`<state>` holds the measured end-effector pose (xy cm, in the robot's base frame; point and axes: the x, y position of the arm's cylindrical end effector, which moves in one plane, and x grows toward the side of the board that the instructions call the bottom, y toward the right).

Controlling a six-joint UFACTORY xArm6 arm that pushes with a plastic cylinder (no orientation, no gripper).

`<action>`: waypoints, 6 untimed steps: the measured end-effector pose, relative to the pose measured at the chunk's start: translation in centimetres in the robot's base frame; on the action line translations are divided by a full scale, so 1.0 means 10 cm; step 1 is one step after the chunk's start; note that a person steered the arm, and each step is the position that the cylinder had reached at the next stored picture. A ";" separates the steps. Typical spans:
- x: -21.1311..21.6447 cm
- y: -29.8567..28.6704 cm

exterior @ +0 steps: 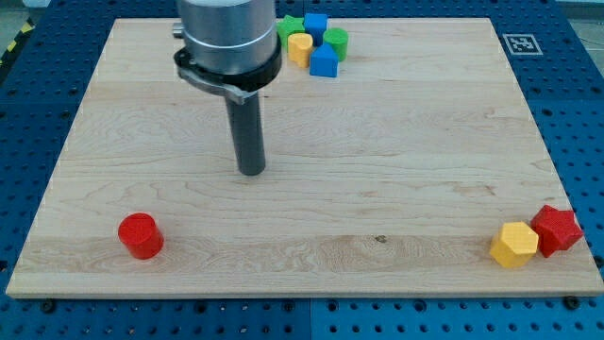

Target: Move red circle upwards

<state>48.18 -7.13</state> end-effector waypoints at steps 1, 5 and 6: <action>0.02 -0.12; 0.01 -0.93; -0.02 -0.99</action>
<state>48.01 -17.00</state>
